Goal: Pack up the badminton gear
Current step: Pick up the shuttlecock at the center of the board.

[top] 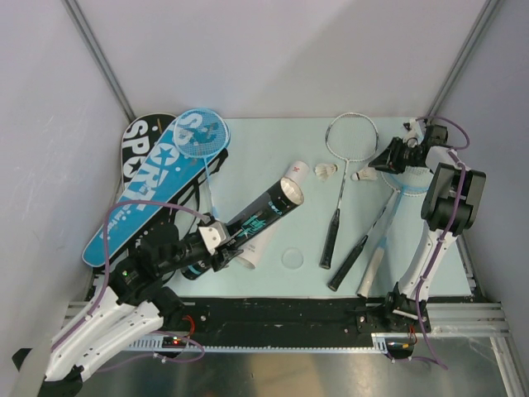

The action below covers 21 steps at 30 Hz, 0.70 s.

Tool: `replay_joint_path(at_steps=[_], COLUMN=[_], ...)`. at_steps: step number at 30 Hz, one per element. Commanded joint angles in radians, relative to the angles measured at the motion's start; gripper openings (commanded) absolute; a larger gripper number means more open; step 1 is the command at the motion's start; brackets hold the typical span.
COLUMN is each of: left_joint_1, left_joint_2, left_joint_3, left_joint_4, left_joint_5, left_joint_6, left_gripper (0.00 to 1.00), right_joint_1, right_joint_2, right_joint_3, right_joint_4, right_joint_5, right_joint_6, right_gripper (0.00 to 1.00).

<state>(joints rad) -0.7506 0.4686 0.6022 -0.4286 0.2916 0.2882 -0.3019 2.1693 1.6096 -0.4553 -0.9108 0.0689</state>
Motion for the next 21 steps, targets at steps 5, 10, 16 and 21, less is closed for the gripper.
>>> replay_joint_path(at_steps=[5, 10, 16, 21], left_joint_1=[-0.001, -0.001, -0.001, -0.002], left_joint_2=[-0.002, -0.011, -0.005, -0.006], left_joint_3=[0.012, 0.008, 0.011, 0.010], left_joint_4=[0.074, 0.073, 0.073, 0.073], left_joint_5=[-0.008, -0.014, -0.013, -0.017], left_joint_6=[-0.003, -0.001, -0.001, 0.000], left_gripper=[0.39, 0.39, 0.39, 0.39], right_joint_1=[-0.010, -0.017, -0.023, -0.029], right_joint_2=[-0.019, -0.003, -0.009, -0.027], right_joint_3=[-0.006, -0.021, -0.034, -0.044], right_joint_4=[-0.021, -0.014, 0.010, 0.026], right_joint_5=[-0.004, 0.000, -0.018, -0.029], right_joint_6=[-0.024, -0.029, -0.028, -0.011], right_gripper=[0.34, 0.33, 0.26, 0.12])
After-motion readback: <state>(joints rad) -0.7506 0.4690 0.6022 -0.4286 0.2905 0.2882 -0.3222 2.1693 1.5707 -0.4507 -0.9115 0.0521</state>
